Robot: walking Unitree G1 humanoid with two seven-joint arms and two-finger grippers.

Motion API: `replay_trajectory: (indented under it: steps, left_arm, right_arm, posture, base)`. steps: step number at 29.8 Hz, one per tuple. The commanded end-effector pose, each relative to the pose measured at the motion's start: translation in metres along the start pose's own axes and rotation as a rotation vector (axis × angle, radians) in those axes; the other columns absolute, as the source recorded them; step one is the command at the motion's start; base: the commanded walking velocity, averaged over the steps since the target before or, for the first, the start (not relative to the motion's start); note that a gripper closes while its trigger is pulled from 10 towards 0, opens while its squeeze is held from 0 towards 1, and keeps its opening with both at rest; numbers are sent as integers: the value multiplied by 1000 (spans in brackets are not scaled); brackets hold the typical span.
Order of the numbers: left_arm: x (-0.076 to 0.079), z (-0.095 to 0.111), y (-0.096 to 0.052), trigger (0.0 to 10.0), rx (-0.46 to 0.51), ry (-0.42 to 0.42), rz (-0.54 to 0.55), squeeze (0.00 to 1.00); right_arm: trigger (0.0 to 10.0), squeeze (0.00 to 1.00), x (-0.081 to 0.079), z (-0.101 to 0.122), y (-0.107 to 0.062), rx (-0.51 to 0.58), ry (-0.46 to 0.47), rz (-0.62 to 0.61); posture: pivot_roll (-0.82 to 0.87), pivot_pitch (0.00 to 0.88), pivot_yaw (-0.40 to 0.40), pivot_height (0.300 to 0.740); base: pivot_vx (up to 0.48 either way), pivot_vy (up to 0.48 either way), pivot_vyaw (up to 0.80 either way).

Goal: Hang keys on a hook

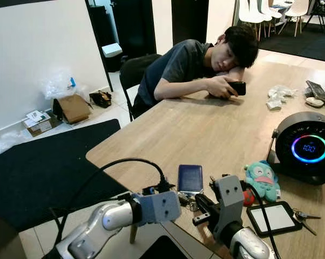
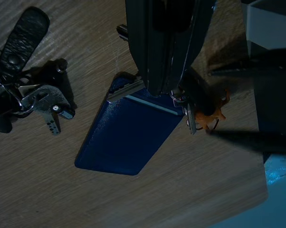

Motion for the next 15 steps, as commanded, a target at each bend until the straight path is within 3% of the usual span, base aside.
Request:
replay_trajectory:
  steps: [1, 4, 5, 6, 7, 15]
  left_arm:
    - [9, 2, 4, 4941, 2, 4, -13, 0]
    - [10, 1, 7, 4941, -5, 1, -5, 0]
    - [10, 0, 8, 8353, -14, 1, 2, 0]
    - [10, -1, 9, 8353, -22, 3, 8, 0]
    - [9, -3, 10, 10000, -32, 8, 21, 0]
    - [6, -8, 12, 10000, -58, 25, 53, 0]
  right_arm:
    - [10000, 0, -1, -6, -1, -16, 6, 0]
    - [10000, 0, -1, -6, -1, -16, 6, 0]
    - [10000, 0, -1, -6, -1, -15, 7, 1]
    - [10000, 0, -1, -6, 0, -15, 7, 1]
    - [10000, 0, -1, -6, 0, -15, 8, 2]
    - [10000, 0, -2, -7, 0, -16, 10, 3]
  posture:
    - [-12, 146, 91, 740]
    - [-11, 148, 91, 740]
    - [-11, 149, 92, 740]
    - [-11, 149, 92, 740]
    - [-10, 150, 92, 740]
    - [-8, 153, 92, 740]
  base:
    - [0, 0, 0]
    - [0, 0, 0]
    - [0, 0, 0]
    - [0, 0, 0]
    - [0, 0, 0]
    - [0, 0, 0]
Point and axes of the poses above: a point about 5 cm out from each wrist's last joint towards the gripper, its own y axis pointing out of the wrist towards the gripper, its own z axis along the axis of the wrist's last joint, x = y × z, the point moved 3 cm from there along y, pointing out of the wrist towards the gripper, and after that the axes turned 15 degrees about y, right-handed, at the moved point
